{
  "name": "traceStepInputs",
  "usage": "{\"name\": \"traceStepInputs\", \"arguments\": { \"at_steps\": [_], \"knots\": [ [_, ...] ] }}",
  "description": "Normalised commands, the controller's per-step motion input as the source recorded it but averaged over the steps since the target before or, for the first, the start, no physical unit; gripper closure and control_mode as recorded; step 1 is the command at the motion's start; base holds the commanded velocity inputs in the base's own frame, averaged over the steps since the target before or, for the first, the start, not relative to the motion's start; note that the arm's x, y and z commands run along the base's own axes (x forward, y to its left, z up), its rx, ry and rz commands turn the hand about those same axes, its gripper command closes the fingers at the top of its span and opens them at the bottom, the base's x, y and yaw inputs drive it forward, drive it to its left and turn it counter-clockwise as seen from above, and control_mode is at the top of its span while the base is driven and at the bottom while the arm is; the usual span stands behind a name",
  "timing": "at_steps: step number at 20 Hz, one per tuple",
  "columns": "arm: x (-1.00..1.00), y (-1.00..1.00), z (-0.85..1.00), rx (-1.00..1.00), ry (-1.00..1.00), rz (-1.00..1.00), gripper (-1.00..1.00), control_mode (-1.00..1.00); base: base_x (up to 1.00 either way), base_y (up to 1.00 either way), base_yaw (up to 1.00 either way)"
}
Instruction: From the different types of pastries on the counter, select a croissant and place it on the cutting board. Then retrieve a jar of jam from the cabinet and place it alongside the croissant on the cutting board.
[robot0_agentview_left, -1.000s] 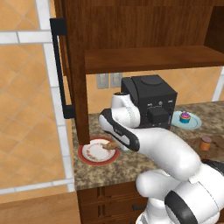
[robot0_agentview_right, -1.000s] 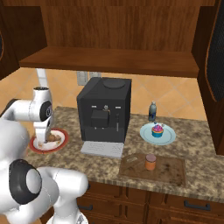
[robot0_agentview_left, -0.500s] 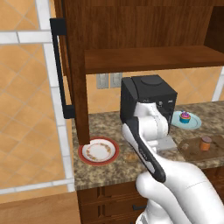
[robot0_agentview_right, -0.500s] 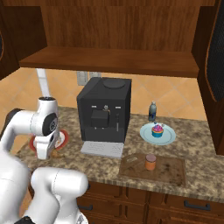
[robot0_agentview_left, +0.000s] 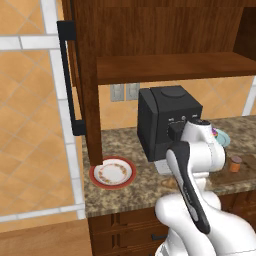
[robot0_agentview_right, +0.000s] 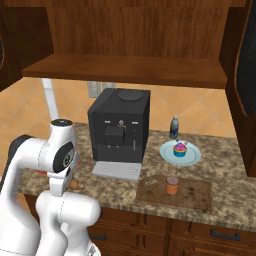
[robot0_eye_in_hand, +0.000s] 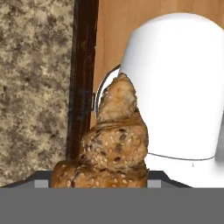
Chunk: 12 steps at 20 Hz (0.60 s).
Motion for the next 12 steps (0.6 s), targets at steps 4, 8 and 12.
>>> {"name": "traceStepInputs", "arguments": {
  "at_steps": [4,8,12],
  "knots": [
    [0.00,-0.83,-0.07,-0.02,-0.23,-0.02,1.00,-1.00,0.00,0.00,0.00],
    [-0.16,-1.00,-0.11,-0.03,-0.31,-0.05,1.00,-1.00,0.00,0.00,0.00],
    [-0.25,-1.00,-0.03,-0.05,-0.37,-0.04,1.00,-1.00,0.00,0.00,0.00]
  ]
}}
